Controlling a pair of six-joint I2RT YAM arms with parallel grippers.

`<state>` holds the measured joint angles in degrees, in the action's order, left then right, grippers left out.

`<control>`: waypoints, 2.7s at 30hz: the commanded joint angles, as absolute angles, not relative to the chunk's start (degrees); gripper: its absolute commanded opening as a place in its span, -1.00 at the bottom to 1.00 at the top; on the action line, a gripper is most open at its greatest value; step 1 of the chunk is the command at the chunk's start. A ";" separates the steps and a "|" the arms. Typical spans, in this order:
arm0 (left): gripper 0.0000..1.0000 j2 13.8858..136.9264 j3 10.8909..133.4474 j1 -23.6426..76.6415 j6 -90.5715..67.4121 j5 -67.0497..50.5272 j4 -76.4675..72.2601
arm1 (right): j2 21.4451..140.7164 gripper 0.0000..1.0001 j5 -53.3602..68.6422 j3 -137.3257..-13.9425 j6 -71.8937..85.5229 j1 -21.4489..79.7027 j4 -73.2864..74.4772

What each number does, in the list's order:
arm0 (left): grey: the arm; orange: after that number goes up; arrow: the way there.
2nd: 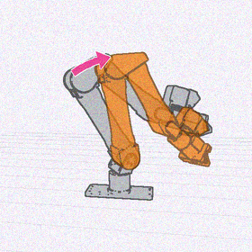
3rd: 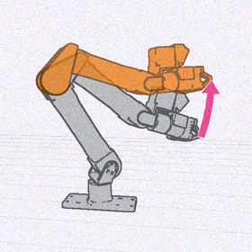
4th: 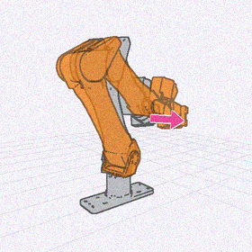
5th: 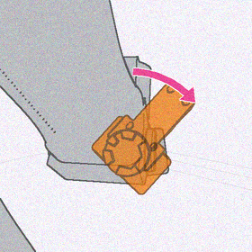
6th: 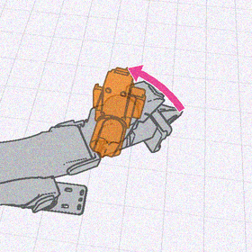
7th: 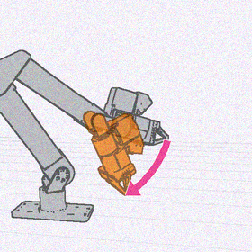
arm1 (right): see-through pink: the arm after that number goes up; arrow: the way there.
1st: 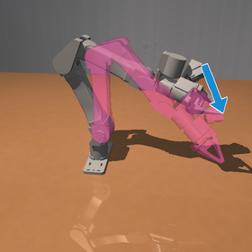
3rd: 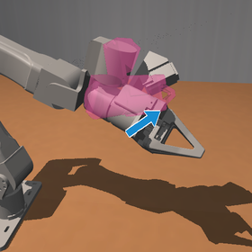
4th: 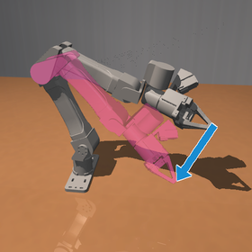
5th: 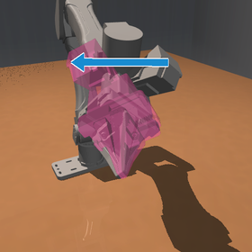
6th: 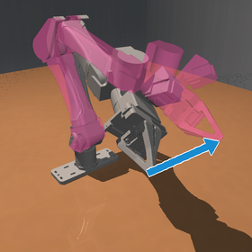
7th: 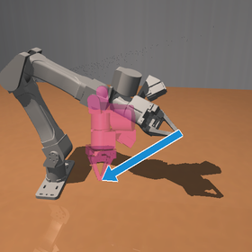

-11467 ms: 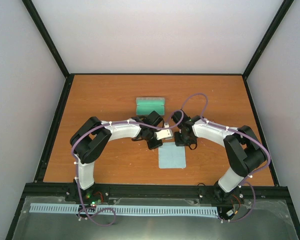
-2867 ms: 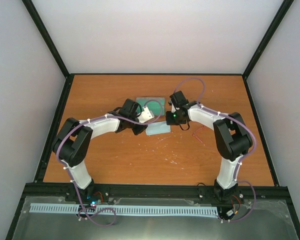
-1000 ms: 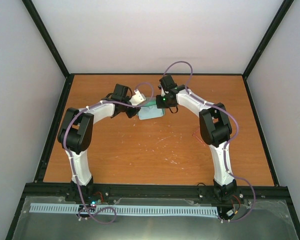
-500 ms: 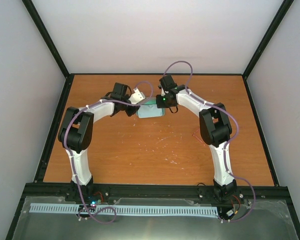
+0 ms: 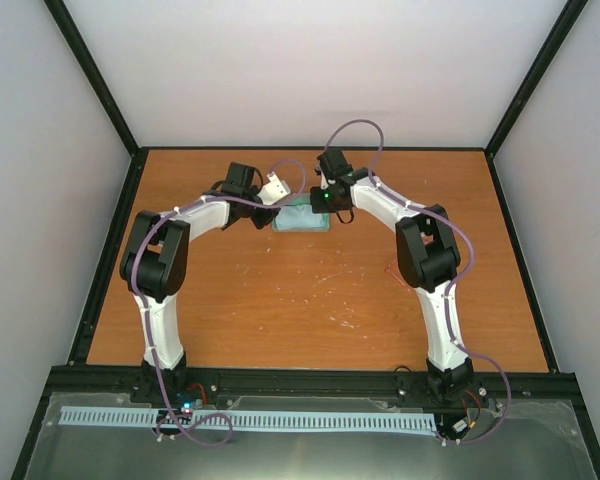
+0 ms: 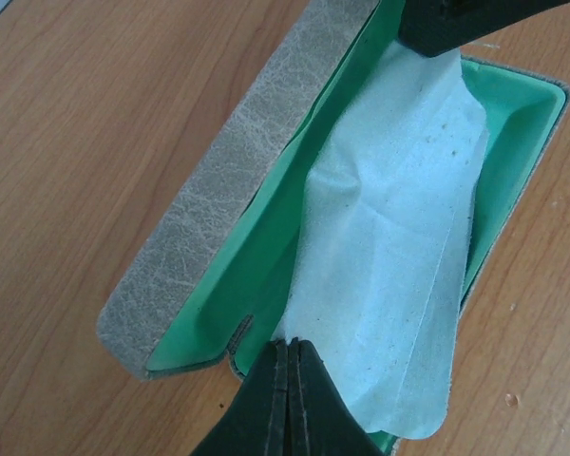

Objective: Organize the sunglasses
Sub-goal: Place the glasses cleaning cloth in the sunglasses case, then move the sunglasses to the center of the board.

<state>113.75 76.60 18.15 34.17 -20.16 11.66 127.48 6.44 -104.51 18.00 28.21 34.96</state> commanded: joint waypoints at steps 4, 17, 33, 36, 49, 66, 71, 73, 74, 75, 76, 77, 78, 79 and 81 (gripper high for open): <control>-0.99 115.69 79.32 17.40 35.77 -21.78 10.92 | 129.47 -0.95 6.08 -105.90 17.35 28.04 35.57; -0.99 116.32 79.75 17.40 35.69 -21.64 9.66 | 128.63 -0.94 3.93 -104.81 17.82 27.68 34.86; -0.76 117.04 79.50 17.40 35.60 -21.98 10.50 | 128.93 -0.76 4.39 -103.84 18.57 27.60 34.30; -0.70 116.67 78.96 17.40 35.44 -21.80 10.41 | 128.73 -0.68 4.09 -103.74 18.64 27.60 34.28; -0.28 112.32 74.69 17.40 33.62 -20.81 9.67 | 121.99 -0.27 -1.70 -98.87 19.45 27.51 32.72; -0.74 99.29 69.35 17.07 30.91 -25.96 12.15 | 96.34 -0.10 -8.51 -75.74 35.62 15.22 37.79; -0.71 103.72 77.17 17.09 29.52 -28.55 15.20 | 88.26 -0.10 -9.18 -70.24 39.78 6.07 48.20; -0.71 106.11 80.62 17.15 28.80 -29.59 16.53 | 87.06 -0.25 -8.66 -69.40 41.12 3.54 52.84; -0.71 107.10 82.10 17.14 28.67 -30.13 16.82 | 86.61 -0.34 -7.45 -68.67 41.52 2.43 54.23; -0.70 107.90 83.19 17.14 28.59 -30.56 16.95 | 86.13 -0.39 -5.88 -68.04 41.94 1.39 55.27; -0.70 108.67 84.20 17.14 28.57 -30.92 16.89 | 85.75 -0.40 -4.52 -67.32 42.26 0.66 55.72; -0.70 109.37 85.13 17.14 28.62 -31.17 16.83 | 85.55 -0.39 -2.35 -66.63 42.37 -0.21 55.85; -0.70 109.90 85.71 17.14 28.69 -31.30 16.73 | 85.79 -0.36 -0.78 -66.29 42.75 -0.60 56.45; -0.70 110.43 86.23 17.14 28.91 -31.30 16.64 | 86.38 -0.33 1.27 -66.20 42.75 -1.13 56.99; -0.70 110.94 86.57 17.14 29.28 -31.24 16.30 | 88.99 -0.29 5.05 -66.30 42.89 -1.93 58.14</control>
